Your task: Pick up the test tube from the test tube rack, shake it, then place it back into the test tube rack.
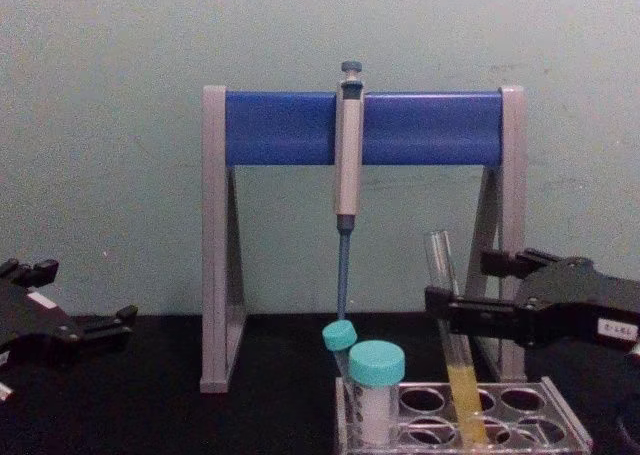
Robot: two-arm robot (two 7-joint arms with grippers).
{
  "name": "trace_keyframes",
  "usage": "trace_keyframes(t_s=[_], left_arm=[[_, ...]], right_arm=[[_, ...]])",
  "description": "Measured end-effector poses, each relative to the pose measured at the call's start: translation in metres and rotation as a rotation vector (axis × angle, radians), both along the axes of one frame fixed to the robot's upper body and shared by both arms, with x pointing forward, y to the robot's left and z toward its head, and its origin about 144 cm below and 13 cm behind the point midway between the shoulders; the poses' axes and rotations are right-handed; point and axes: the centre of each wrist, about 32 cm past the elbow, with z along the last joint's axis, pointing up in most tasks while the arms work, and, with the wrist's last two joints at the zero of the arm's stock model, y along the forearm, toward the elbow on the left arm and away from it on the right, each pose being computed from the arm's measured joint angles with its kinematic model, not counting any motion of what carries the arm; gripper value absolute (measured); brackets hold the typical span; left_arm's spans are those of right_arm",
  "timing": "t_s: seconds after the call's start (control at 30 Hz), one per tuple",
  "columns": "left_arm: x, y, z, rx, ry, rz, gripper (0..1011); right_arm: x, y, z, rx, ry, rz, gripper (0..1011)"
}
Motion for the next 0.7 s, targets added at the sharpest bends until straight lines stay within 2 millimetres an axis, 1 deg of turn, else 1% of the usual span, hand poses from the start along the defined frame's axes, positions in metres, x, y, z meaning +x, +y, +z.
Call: trace_keyframes(t_s=[0.3, 0.7], left_arm=[[0.0, 0.0, 0.0, 0.0, 0.0, 0.0, 1001], [0.0, 0.0, 0.0, 0.0, 0.0, 0.0, 1001]], right_arm=[[0.008, 0.007, -0.001, -0.001, 0.044, -0.004, 1000], [0.011, 0.01, -0.002, 0.006, 0.061, 0.005, 1000]])
